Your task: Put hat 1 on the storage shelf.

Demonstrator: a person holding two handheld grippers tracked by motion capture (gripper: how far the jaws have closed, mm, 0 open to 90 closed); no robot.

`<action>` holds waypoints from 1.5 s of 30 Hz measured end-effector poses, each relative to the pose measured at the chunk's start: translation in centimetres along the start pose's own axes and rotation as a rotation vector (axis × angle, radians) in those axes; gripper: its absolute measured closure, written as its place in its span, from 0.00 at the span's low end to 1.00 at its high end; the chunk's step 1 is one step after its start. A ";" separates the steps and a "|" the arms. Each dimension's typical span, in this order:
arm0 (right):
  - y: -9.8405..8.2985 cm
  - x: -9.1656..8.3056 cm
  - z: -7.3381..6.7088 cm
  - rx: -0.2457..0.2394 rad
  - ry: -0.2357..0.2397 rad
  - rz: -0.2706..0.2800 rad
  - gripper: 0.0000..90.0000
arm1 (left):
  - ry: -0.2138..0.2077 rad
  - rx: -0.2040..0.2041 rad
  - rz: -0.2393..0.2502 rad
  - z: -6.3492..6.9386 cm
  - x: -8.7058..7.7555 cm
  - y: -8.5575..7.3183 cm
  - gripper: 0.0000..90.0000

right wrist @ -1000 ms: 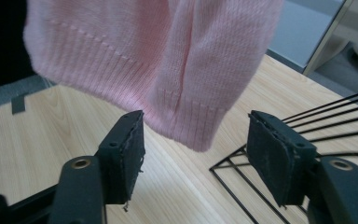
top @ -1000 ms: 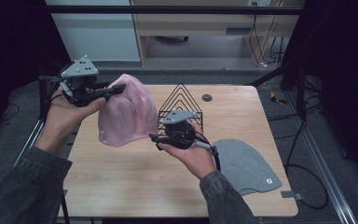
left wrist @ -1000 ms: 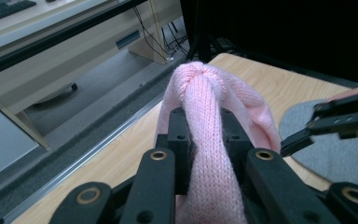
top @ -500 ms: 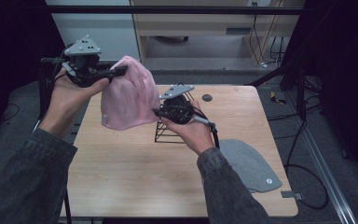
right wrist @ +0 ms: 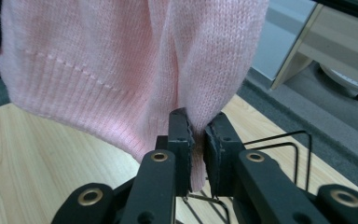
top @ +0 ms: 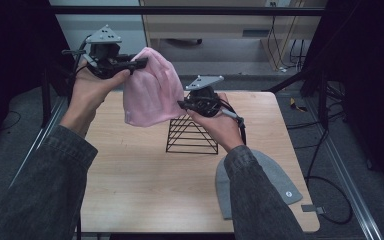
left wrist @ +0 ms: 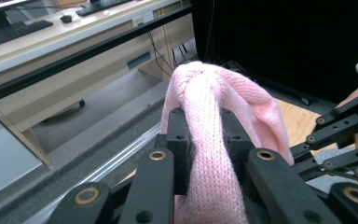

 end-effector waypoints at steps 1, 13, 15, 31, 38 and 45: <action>0.0 -0.1 0.2 0.004 -0.002 0.004 0.91 | 0.001 -0.004 0.003 0.0 0.2 0.1 0.86; -1.7 -1.3 2.9 0.005 -0.053 -0.025 0.92 | -0.024 -0.002 0.030 1.0 3.5 0.6 0.85; -2.1 -1.5 3.3 0.003 -0.063 -0.030 0.92 | -0.029 0.007 0.030 1.1 4.1 0.6 0.85; -4.9 -1.7 4.0 0.007 -0.107 -0.039 0.92 | -0.058 0.014 0.047 1.8 7.0 -0.4 0.85; -5.7 -1.6 3.7 0.004 -0.101 -0.041 0.93 | -0.073 0.011 0.046 2.1 7.4 -0.9 0.85; -6.8 -1.7 3.5 -0.001 -0.106 -0.046 0.93 | -0.084 0.025 0.037 2.7 7.5 -1.7 0.85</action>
Point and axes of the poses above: each handheld gripper's, and its own axes: x roughly forward along the jaws, y roughly out of its top, z roughly to its right, the point moved 10 cm from there along x, roughly forward along the jaws, and after that the axes turned 10 degrees about -x, right-handed, at the moved point
